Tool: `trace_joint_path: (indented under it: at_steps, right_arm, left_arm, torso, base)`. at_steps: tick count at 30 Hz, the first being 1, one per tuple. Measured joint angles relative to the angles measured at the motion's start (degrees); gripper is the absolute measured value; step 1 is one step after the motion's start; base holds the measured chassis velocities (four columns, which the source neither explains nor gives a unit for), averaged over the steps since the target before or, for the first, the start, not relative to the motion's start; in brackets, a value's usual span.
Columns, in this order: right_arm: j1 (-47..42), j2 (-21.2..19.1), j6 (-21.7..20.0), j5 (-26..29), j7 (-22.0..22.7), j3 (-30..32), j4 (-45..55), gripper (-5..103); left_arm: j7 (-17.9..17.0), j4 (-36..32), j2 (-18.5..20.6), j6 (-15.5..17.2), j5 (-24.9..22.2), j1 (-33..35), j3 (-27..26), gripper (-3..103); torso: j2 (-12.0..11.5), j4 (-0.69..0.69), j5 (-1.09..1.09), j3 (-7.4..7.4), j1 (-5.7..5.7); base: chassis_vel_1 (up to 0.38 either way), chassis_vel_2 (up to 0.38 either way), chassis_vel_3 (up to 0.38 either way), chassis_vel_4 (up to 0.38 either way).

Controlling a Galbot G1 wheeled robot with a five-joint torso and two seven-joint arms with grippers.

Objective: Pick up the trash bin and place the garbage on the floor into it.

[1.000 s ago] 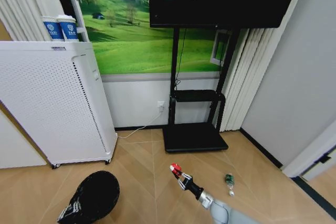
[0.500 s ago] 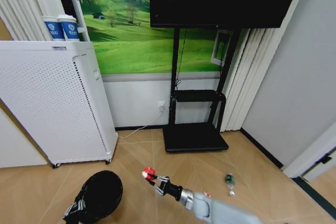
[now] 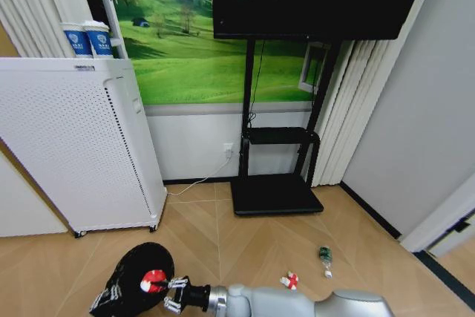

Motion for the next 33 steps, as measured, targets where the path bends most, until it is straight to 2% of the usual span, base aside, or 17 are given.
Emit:
trace_joint_path:
  at_steps: [1,3,11,14,21,22,23,24,26,27,29,30,32,33]
  right_arm:
    - [0.0,0.0,0.0,0.0,0.0,0.0,0.0,19]
    - [-0.1,2.8,0.0,0.4,0.1,-0.7,-4.2,19]
    - [-0.4,7.1,0.0,1.6,0.1,-2.0,-10.3,19]
    - [-1.0,10.6,0.0,2.2,1.3,-3.4,-14.1,19]
    - [-1.4,13.1,0.0,4.6,2.0,-4.6,-17.4,16]
    - [-1.4,13.5,0.0,4.9,2.0,-4.6,-18.0,25]
    - [-1.4,13.5,0.0,4.9,2.0,-4.6,-18.0,25]
    - [-1.4,13.4,0.0,5.1,2.0,-4.5,-18.1,30]
    - [-1.2,13.2,0.0,5.1,2.1,-4.4,-18.1,30]
    - [-1.0,12.6,0.0,5.3,2.2,-4.0,-17.8,41]
    - [-0.9,11.9,-0.1,5.3,3.0,-3.4,-17.3,51]
    - [-0.9,11.9,-0.1,5.3,3.0,-3.4,-17.3,51]
    - [-0.9,11.1,-0.1,5.3,3.9,-2.8,-16.6,62]
    - [-0.9,11.1,-0.1,5.3,3.9,-2.8,-16.6,62]
  left_arm:
    - [0.0,0.0,0.0,0.0,0.0,0.0,0.0,8]
    - [0.1,0.0,-0.7,0.0,0.7,0.2,0.5,8]
    - [0.6,-0.3,-1.7,-0.2,1.3,0.5,1.0,8]
    - [0.8,-0.1,-1.8,-0.3,1.2,0.2,1.1,8]
    - [0.7,-0.1,-1.8,-0.3,0.8,0.3,0.9,8]
    - [0.8,-0.2,-2.1,-0.4,0.9,0.4,1.0,8]
    - [0.8,-0.2,-2.1,-0.4,0.9,0.4,1.0,8]
    - [1.3,-0.3,-2.2,-0.6,1.0,0.5,1.1,8]
    - [1.6,-0.3,-2.3,-0.7,1.2,0.6,1.2,8]
    - [1.8,-0.3,-2.5,-0.7,1.3,0.7,1.3,8]
    - [1.9,-0.1,-2.7,-0.9,1.5,0.7,1.3,8]
    - [1.9,-0.1,-2.7,-0.9,1.5,0.7,1.3,8]
    - [2.1,0.1,-2.8,-0.9,1.6,0.7,1.4,8]
    - [2.1,0.1,-2.8,-0.9,1.6,0.7,1.4,8]
  torso:
    - [0.0,0.0,0.0,0.0,0.0]
    - [0.0,0.01,0.0,0.0,0.0]
    - [0.0,0.0,0.0,0.0,0.0]
    - [0.0,0.0,0.01,0.0,0.0]
    - [0.0,0.01,0.02,0.0,0.0]
    - [0.0,0.0,0.01,0.0,0.0]
    - [0.0,0.0,0.01,0.0,0.0]
    - [0.0,0.01,0.02,0.0,0.0]
    - [0.0,0.0,0.02,0.0,0.0]
    - [0.0,0.0,0.01,0.0,0.0]
    - [0.0,0.0,0.02,0.0,0.0]
    - [0.0,0.0,0.02,0.0,0.0]
    - [0.0,0.0,0.01,0.0,0.0]
    - [0.0,0.0,0.01,0.0,0.0]
  base:
    - [0.0,0.0,0.0,0.0]
    - [0.0,0.0,0.0,0.0]
    - [0.0,0.0,0.0,0.0]
    - [0.0,0.0,0.0,0.0]
    - [0.0,0.0,0.0,0.0]
    - [0.0,0.0,0.0,0.0]
    - [0.0,0.0,0.0,0.0]
    - [0.0,0.0,0.0,0.0]
    - [0.0,0.0,0.0,0.0]
    - [0.0,0.0,0.0,0.0]
    - [0.0,0.0,0.0,0.0]
    - [0.0,0.0,0.0,0.0]
    - [0.0,0.0,0.0,0.0]
    - [0.0,0.0,0.0,0.0]
